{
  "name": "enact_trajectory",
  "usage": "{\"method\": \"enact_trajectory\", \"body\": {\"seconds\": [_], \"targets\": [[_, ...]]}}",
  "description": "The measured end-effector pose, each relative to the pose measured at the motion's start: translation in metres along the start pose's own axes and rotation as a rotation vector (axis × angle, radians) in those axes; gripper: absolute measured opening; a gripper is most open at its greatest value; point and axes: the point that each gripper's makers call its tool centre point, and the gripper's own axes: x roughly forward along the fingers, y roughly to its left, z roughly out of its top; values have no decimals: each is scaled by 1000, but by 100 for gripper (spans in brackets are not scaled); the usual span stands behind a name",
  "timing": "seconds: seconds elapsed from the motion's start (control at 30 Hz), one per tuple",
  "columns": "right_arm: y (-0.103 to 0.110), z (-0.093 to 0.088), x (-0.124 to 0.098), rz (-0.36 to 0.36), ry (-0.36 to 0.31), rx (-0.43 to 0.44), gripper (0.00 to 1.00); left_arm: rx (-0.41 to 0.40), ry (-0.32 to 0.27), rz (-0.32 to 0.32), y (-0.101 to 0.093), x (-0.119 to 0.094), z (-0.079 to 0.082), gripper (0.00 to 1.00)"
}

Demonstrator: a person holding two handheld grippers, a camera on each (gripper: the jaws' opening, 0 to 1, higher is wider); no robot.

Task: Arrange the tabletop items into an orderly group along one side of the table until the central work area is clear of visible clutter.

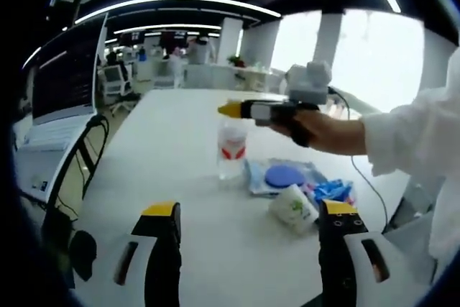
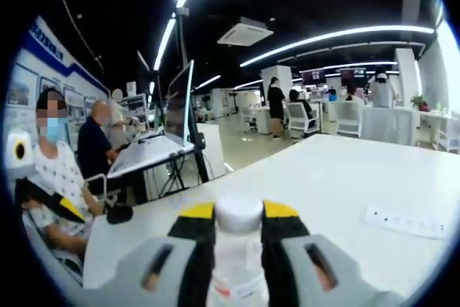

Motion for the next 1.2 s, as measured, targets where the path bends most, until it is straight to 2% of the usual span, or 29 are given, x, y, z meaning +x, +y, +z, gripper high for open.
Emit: {"method": "enact_trajectory", "body": {"seconds": [0.13, 0.17, 0.47, 0.63, 0.83, 0.93, 1.03, 1.2], "targets": [[0, -5, 0, 2, 3, -8, 20, -4, -1, -2, -1, -2, -1, 75], [0, -3, 0, 3, -12, -7, 20, -6, -2, -1, -1, -2, -1, 75], [3, -5, -3, -4, -22, -12, 20, -15, -15, 6, -1, -3, 1, 74], [12, -7, -7, 4, -22, -64, 20, -12, -10, -4, -3, -2, 0, 74], [15, -9, -10, -20, -33, -74, 20, -16, -10, -14, -6, 0, 0, 74], [20, -11, -8, -16, -13, -137, 20, -16, -2, -16, -7, 0, -2, 74], [22, -12, -6, -48, -15, -145, 20, -18, -1, -13, -6, 0, -2, 73], [13, -10, -8, -164, -37, -108, 20, -23, -8, -7, -4, -2, -1, 73]]}}
